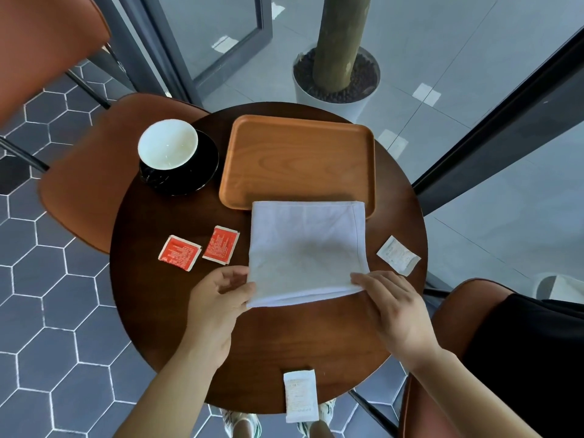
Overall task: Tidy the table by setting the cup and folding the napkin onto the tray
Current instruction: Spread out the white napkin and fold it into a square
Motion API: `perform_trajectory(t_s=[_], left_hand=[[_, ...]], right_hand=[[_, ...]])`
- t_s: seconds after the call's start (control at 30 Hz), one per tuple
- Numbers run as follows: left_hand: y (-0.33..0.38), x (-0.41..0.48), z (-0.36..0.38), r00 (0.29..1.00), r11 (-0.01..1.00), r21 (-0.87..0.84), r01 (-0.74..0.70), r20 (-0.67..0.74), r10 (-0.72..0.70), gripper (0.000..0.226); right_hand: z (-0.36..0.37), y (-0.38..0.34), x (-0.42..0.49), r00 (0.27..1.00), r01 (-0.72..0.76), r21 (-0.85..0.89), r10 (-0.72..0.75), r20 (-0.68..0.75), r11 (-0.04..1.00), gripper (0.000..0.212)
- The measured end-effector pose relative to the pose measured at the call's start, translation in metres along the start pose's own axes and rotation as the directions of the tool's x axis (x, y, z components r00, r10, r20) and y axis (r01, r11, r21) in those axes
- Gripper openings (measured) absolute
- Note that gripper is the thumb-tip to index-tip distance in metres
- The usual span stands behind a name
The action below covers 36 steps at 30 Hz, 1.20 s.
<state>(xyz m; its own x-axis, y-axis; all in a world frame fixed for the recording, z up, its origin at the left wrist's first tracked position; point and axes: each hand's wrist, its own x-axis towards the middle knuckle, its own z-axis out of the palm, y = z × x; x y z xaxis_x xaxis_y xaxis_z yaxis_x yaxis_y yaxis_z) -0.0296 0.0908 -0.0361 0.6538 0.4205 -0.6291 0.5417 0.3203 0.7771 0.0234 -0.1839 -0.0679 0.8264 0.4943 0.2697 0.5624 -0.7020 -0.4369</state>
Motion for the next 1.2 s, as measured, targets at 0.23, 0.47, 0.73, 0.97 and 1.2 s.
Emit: perform_trajectory(t_s=[0.23, 0.47, 0.73, 0.97, 1.2], left_hand=[[-0.011, -0.007, -0.029, 0.827, 0.713, 0.423, -0.56, 0.339, 0.448, 0.046], [-0.008, 0.008, -0.033, 0.627, 0.308, 0.615, -0.725, 0.405, 0.666, 0.026], [-0.02, 0.007, -0.046, 0.607, 0.247, 0.626, -0.74, 0.462, 0.646, 0.021], [-0.039, -0.006, -0.062, 0.591, 0.229, 0.595, -0.771, 0.533, 0.606, 0.025], [-0.032, -0.011, -0.064, 0.6, 0.327, 0.534, -0.779, 0.487, 0.635, 0.02]], right_hand=[[-0.002, -0.008, 0.007, 0.992, -0.124, 0.081, 0.125, -0.003, 0.989, 0.025], [0.0, -0.018, 0.011, 0.978, -0.202, 0.058, 0.205, -0.042, 0.978, 0.012], [-0.005, -0.019, 0.002, 0.978, -0.209, 0.019, 0.21, -0.01, 0.978, 0.012], [-0.012, -0.031, -0.023, 0.972, -0.235, 0.005, 0.235, 0.019, 0.972, 0.014], [-0.011, -0.041, -0.034, 0.964, -0.263, 0.075, 0.265, -0.026, 0.962, 0.011]])
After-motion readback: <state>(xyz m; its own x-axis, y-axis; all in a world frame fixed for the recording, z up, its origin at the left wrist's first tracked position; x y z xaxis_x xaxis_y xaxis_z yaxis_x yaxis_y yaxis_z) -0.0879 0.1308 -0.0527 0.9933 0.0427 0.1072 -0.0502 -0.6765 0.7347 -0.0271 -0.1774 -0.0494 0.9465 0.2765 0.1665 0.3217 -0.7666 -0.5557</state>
